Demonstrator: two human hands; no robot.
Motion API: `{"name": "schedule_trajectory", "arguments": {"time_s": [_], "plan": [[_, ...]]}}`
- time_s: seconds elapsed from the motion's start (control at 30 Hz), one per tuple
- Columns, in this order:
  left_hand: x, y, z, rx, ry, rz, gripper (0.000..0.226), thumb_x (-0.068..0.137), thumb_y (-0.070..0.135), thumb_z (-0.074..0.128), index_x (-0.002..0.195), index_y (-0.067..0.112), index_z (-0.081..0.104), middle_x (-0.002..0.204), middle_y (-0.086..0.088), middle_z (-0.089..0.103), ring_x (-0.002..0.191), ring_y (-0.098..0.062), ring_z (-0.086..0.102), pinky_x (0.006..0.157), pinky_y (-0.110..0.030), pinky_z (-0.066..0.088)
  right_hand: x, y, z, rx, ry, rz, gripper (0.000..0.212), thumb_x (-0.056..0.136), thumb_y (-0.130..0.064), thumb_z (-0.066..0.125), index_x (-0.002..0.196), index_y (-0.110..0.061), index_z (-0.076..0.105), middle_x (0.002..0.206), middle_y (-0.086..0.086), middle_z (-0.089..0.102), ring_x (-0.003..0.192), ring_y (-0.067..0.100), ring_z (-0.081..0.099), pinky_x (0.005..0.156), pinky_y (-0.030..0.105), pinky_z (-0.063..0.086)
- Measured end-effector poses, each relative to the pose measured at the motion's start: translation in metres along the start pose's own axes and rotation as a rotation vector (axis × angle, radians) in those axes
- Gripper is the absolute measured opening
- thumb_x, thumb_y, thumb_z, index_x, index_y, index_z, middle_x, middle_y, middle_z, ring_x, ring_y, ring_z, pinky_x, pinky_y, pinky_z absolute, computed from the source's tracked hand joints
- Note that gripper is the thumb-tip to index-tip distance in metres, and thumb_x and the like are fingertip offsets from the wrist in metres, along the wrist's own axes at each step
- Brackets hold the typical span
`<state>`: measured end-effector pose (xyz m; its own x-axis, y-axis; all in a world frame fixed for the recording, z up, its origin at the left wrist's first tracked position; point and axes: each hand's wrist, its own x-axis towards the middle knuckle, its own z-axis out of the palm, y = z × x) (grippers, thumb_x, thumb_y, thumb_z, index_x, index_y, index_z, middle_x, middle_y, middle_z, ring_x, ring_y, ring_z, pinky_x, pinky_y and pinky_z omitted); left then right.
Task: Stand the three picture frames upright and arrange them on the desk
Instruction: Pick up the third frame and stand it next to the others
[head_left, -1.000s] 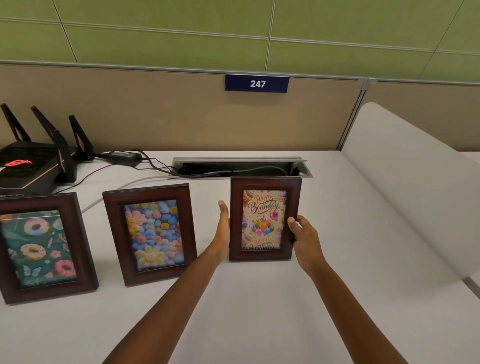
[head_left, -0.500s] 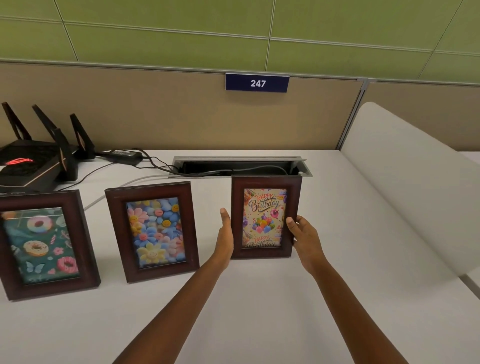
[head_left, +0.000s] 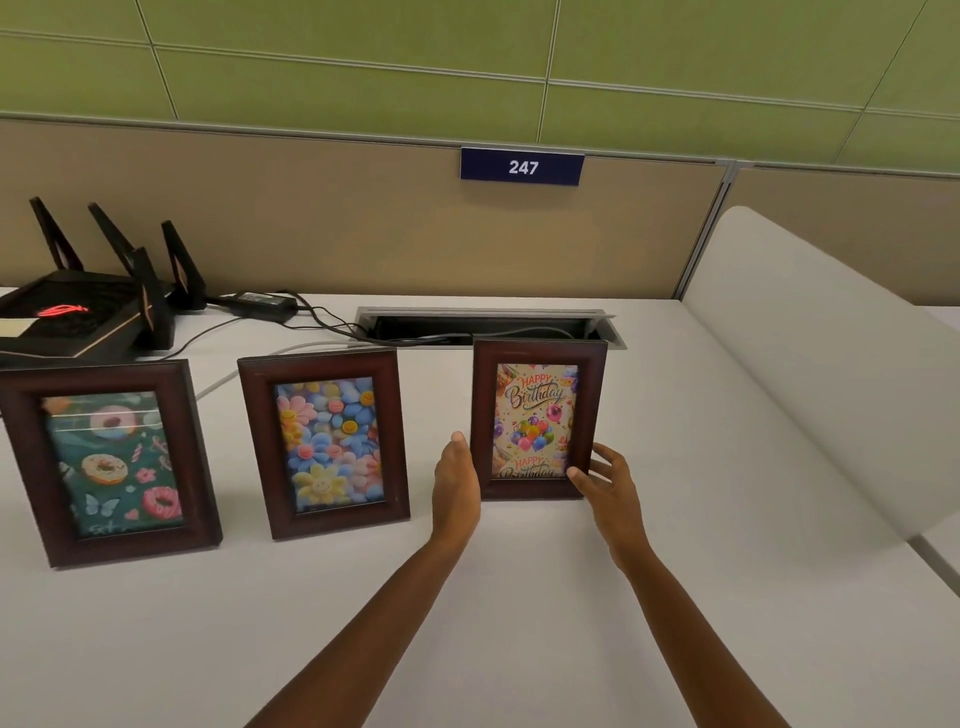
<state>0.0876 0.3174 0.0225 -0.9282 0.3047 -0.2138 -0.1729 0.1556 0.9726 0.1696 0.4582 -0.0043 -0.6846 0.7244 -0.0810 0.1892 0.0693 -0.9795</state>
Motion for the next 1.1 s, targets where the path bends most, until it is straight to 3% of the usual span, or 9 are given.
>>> {"name": "schedule_trajectory", "arguments": {"time_s": [0.37,0.5,0.6,0.7,0.77,0.9,0.93,1.03,1.1], "plan": [[-0.050,-0.018,-0.012,0.244,-0.049,0.206,0.051,0.096,0.036,0.029,0.144,0.021,0.017,0.157,-0.001,0.013,0.144,-0.018,0.013,0.119,-0.045,0.019,-0.024,-0.005,0.006,-0.082,0.243,-0.090,0.053,0.084,-0.019,0.061,0.131,-0.010,0.038,0.138,0.018,0.045,0.125,0.031,0.045,0.100,0.042,0.040],[-0.061,-0.017,-0.029,0.293,-0.029,0.414,0.048,0.092,0.040,0.029,0.139,0.030,0.024,0.155,0.004,0.020,0.143,-0.013,0.018,0.118,-0.040,0.023,-0.035,-0.017,0.021,-0.108,0.287,-0.200,0.048,0.087,-0.020,0.058,0.131,-0.012,0.040,0.138,0.014,0.045,0.126,0.026,0.044,0.095,0.031,0.038],[-0.065,-0.009,-0.046,0.326,-0.002,0.547,0.044,0.086,0.040,0.030,0.129,0.041,0.018,0.150,0.015,0.015,0.141,-0.007,0.016,0.114,-0.033,0.022,-0.043,-0.030,0.035,-0.116,0.281,-0.303,0.042,0.090,-0.018,0.053,0.129,-0.011,0.042,0.135,0.013,0.047,0.119,0.015,0.045,0.087,0.019,0.039],[-0.065,-0.002,-0.066,0.322,0.046,0.651,0.043,0.087,0.035,0.034,0.126,0.043,0.018,0.146,0.016,0.013,0.140,-0.008,0.015,0.112,-0.032,0.022,-0.052,-0.044,0.050,-0.118,0.238,-0.393,0.037,0.092,-0.015,0.046,0.128,-0.008,0.042,0.131,0.015,0.047,0.120,0.019,0.047,0.078,0.009,0.043],[-0.063,0.000,-0.081,0.326,0.080,0.705,0.042,0.088,0.033,0.035,0.127,0.040,0.020,0.146,0.014,0.014,0.139,-0.008,0.014,0.112,-0.032,0.022,-0.059,-0.055,0.062,-0.131,0.236,-0.448,0.036,0.093,-0.014,0.044,0.129,-0.007,0.041,0.131,0.016,0.046,0.121,0.020,0.047,0.080,0.007,0.044],[-0.059,0.000,-0.122,0.344,0.117,0.741,0.044,0.088,0.053,0.027,0.129,0.040,0.018,0.144,0.010,0.017,0.139,-0.018,0.020,0.111,-0.046,0.029,-0.078,-0.075,0.091,-0.115,0.242,-0.505,0.037,0.093,-0.011,0.043,0.129,-0.002,0.042,0.133,0.017,0.047,0.127,0.027,0.042,0.101,0.032,0.043],[-0.057,-0.001,-0.134,0.355,0.127,0.748,0.046,0.088,0.058,0.023,0.130,0.038,0.018,0.144,0.009,0.017,0.139,-0.019,0.020,0.110,-0.050,0.031,-0.083,-0.079,0.100,-0.109,0.247,-0.520,0.036,0.093,-0.011,0.043,0.128,-0.002,0.043,0.131,0.014,0.048,0.127,0.026,0.042,0.103,0.030,0.040],[-0.048,-0.006,-0.172,0.395,0.170,0.766,0.057,0.089,0.059,0.016,0.135,0.025,0.021,0.147,0.005,0.017,0.141,-0.013,0.016,0.111,-0.055,0.029,-0.100,-0.089,0.128,-0.101,0.234,-0.578,0.033,0.093,-0.015,0.041,0.125,-0.007,0.046,0.122,-0.001,0.048,0.120,0.012,0.043,0.097,0.001,0.032],[-0.042,-0.009,-0.198,0.428,0.227,0.770,0.060,0.090,0.058,0.015,0.136,0.021,0.022,0.149,0.003,0.015,0.140,-0.010,0.011,0.114,-0.050,0.022,-0.112,-0.093,0.146,-0.119,0.188,-0.606,0.036,0.091,-0.019,0.038,0.124,-0.006,0.046,0.121,-0.003,0.047,0.117,-0.002,0.042,0.092,-0.005,0.030]]}}
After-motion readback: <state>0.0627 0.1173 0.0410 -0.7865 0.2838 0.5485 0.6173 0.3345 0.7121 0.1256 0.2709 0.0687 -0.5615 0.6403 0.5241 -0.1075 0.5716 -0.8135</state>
